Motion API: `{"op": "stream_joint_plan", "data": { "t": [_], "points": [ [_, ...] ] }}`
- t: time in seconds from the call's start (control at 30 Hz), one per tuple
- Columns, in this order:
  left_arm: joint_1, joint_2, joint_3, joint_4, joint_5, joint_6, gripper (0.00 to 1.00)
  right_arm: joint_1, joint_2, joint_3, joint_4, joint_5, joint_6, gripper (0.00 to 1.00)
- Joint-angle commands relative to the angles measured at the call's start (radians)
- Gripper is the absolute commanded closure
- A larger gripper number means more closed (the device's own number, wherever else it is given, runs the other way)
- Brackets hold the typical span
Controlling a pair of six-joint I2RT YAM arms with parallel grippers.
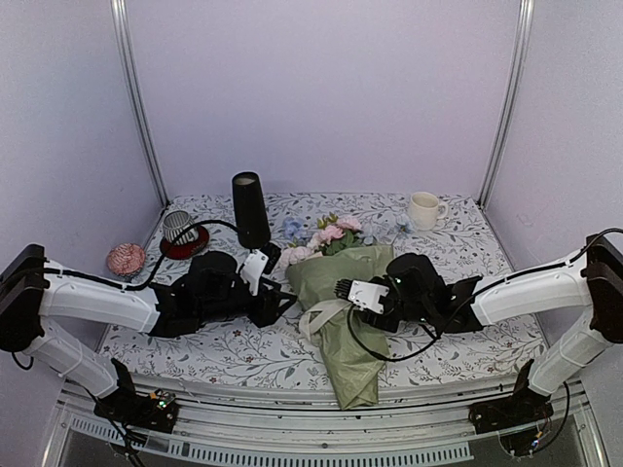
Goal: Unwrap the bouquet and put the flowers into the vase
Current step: Untie the half-tied ribbon from the folded wrapping paper.
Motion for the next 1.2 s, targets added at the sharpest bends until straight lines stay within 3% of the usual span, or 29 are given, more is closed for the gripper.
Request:
{"op": "stream_joint_plan", "data": {
  "t": [0.0, 0.2, 0.43, 0.67, 1.17],
  "points": [
    [0.013, -0.023, -0.016, 0.021, -0.004, -0.007, 0.48, 0.008, -0.030, 0.028, -0.011, -0.054, -0.007, 0.50],
    [0.012, -0.031, -0.021, 0.019, -0.003, -0.006, 0.48, 0.009, -0.059, 0.034, -0.018, -0.041, -0.008, 0.50],
    [0.012, -0.032, -0.021, 0.020, -0.006, -0.003, 0.47, 0.010, -0.047, 0.069, -0.085, 0.107, -0.036, 0.50],
    [0.012, -0.027, -0.017, 0.025, -0.004, 0.000, 0.48, 0.054, -0.017, 0.079, -0.085, 0.039, -0.070, 0.50],
    [0.012, -0.034, -0.020, 0.014, -0.010, 0.005, 0.47, 0.101, 0.162, 0.183, -0.045, 0.063, -0.091, 0.53]
  ]
}}
